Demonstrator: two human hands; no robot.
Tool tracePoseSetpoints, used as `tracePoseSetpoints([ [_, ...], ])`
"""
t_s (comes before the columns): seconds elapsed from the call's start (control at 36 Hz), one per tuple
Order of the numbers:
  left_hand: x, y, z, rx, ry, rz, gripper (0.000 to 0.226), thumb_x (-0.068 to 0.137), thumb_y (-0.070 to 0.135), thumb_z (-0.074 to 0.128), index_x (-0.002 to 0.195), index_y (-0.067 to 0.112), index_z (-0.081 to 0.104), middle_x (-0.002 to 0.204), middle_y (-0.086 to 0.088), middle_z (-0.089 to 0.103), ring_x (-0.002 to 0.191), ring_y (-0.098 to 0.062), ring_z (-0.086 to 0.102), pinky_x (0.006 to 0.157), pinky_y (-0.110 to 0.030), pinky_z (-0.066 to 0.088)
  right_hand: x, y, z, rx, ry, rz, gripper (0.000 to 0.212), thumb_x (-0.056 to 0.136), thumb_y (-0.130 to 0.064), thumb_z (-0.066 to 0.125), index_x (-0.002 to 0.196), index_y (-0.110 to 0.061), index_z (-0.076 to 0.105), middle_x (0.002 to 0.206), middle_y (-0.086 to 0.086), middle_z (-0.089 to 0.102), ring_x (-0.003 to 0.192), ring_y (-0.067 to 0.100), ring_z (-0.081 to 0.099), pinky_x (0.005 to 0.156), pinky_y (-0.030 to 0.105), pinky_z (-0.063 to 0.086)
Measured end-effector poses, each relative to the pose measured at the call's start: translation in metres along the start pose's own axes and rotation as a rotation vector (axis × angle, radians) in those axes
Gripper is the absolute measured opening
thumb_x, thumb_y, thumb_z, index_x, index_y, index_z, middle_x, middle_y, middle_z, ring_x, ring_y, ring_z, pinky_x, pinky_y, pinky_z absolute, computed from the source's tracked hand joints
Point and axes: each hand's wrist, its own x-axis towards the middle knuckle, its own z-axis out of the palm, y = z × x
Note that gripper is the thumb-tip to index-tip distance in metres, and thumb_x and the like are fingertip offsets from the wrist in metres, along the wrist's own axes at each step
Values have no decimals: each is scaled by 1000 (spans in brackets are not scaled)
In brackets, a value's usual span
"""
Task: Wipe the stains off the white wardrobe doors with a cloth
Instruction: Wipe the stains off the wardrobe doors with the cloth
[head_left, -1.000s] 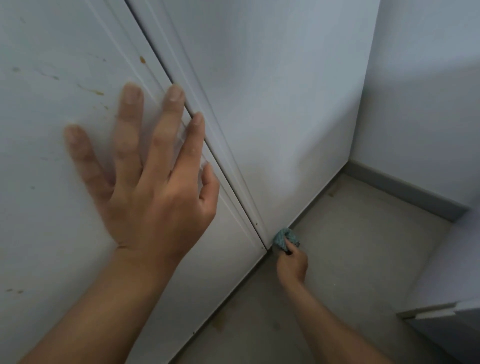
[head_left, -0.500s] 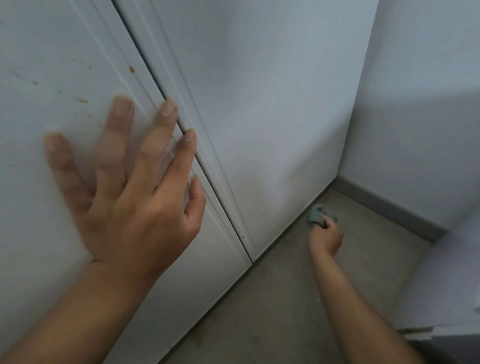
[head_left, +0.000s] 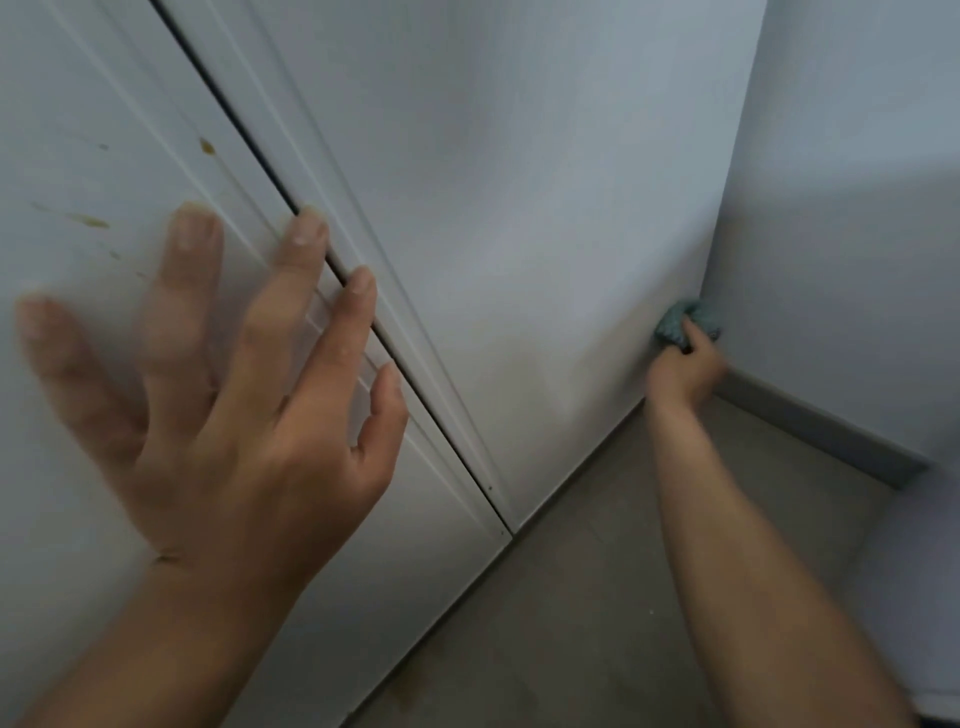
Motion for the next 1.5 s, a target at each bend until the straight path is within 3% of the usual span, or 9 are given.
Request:
tracePoseSetpoints([
  [0.11, -3, -1, 4, -29, -12, 9, 52, 99, 31, 64, 148, 24, 51, 167, 5, 30, 142, -44, 46, 96, -77, 44, -30, 14, -2, -27, -16, -77, 57, 78, 14, 45, 124, -9, 71, 126, 14, 69, 118, 24, 63, 99, 14, 41],
  [0.19, -2, -4, 6, -71, -54, 7, 53, 100, 31, 61, 151, 27, 45, 170, 11, 19, 143, -41, 46, 99, -76, 43, -18, 7, -4, -72, -19, -54, 56, 79, 11, 47, 125, -11, 71, 126, 12, 70, 119, 22, 64, 96, 13, 41],
  [0.33, 1, 6, -3, 50, -1, -9, 43, 98, 32, 64, 139, 20, 63, 158, -1, 47, 151, -36, 31, 93, -77, 45, -26, -1, -7, -101, -19, -44, 58, 80, 11, 46, 128, -10, 68, 129, 17, 67, 121, 29, 62, 97, 14, 39],
  [0.5, 1, 6, -4, 87, 9, -23, 40, 98, 33, 63, 136, 19, 66, 155, -3, 52, 150, -34, 28, 93, -77, 45, -110, 17, -7, -119, -38, -93, 55, 80, 14, 48, 127, -6, 68, 130, 24, 62, 122, 37, 59, 106, 27, 39],
  [0.72, 2, 11, -4, 180, 27, -27, 38, 98, 32, 61, 133, 18, 69, 155, -1, 52, 149, -36, 38, 108, -81, 29, -87, 7, -25, -236, -117, -124, 53, 82, 12, 50, 129, -7, 67, 136, 19, 62, 126, 33, 58, 104, 21, 37],
  [0.83, 3, 13, -7, 224, 55, -34, 36, 98, 33, 61, 130, 22, 71, 154, 3, 53, 149, -32, 40, 118, -67, 17, -130, 10, -21, -200, -106, -69, 52, 81, 13, 51, 127, -6, 69, 135, 21, 61, 125, 36, 57, 106, 26, 37],
  [1.03, 5, 13, -6, 247, 77, -18, 35, 96, 33, 61, 127, 22, 73, 153, 3, 54, 148, -33, 42, 117, -66, 18, -150, 23, -27, -211, -145, -63, 51, 79, 13, 54, 123, -7, 72, 130, 17, 66, 119, 34, 61, 97, 18, 37],
  [1.33, 6, 13, -7, 245, 83, -18, 35, 97, 31, 59, 128, 21, 72, 153, 2, 54, 149, -32, 41, 118, -66, 18, -223, 28, -19, -176, -121, -10, 50, 81, 15, 55, 125, -3, 70, 131, 24, 60, 118, 40, 59, 104, 34, 42],
  [1.5, 6, 13, -7, 243, 99, -7, 34, 97, 30, 60, 127, 21, 72, 152, 2, 55, 148, -32, 42, 118, -65, 19, -193, 32, -29, -183, -175, -22, 48, 80, 15, 56, 123, -2, 70, 132, 18, 63, 120, 35, 61, 100, 16, 34],
])
